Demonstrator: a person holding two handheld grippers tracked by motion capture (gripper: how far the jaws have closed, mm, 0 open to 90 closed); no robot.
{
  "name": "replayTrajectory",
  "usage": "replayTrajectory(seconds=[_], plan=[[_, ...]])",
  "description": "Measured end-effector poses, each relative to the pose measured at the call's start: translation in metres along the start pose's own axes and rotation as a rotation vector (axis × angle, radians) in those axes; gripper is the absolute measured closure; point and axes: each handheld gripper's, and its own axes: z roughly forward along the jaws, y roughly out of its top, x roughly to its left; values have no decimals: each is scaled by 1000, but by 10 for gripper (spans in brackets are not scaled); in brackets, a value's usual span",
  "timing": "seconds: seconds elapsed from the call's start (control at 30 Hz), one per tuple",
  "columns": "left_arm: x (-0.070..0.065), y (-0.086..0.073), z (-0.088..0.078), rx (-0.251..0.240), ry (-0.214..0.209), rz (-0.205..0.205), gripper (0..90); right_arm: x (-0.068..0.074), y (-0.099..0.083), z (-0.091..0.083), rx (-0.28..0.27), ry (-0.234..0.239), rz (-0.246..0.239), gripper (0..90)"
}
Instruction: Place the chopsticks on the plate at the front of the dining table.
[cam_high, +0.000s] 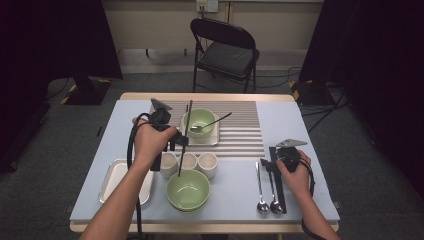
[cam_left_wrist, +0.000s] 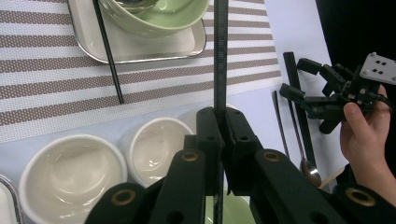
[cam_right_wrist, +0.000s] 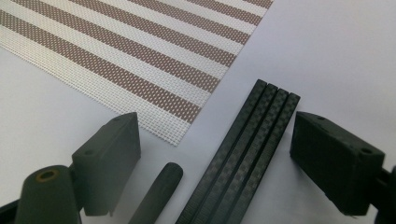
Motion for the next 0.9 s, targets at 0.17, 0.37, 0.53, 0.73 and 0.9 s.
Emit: replayTrajectory(seconds=[0.17,0.37,0.53,0.73,0.9], plan=[[9,6,-2,-19,3,-27,863,0,0,0,0,-2,0,151],[18,13,-2,-26,1,-45,863,0,0,0,-1,-1,-1,151],[23,17,1,-29,11,-50,863,0,0,0,-1,0,-2,151],[29,21,2,-39,25,-63,863,0,-1,0,-2,-2,-7,151],[30,24,3,-39,32,-68,863,0,-1,0,-3,-5,-10,151]])
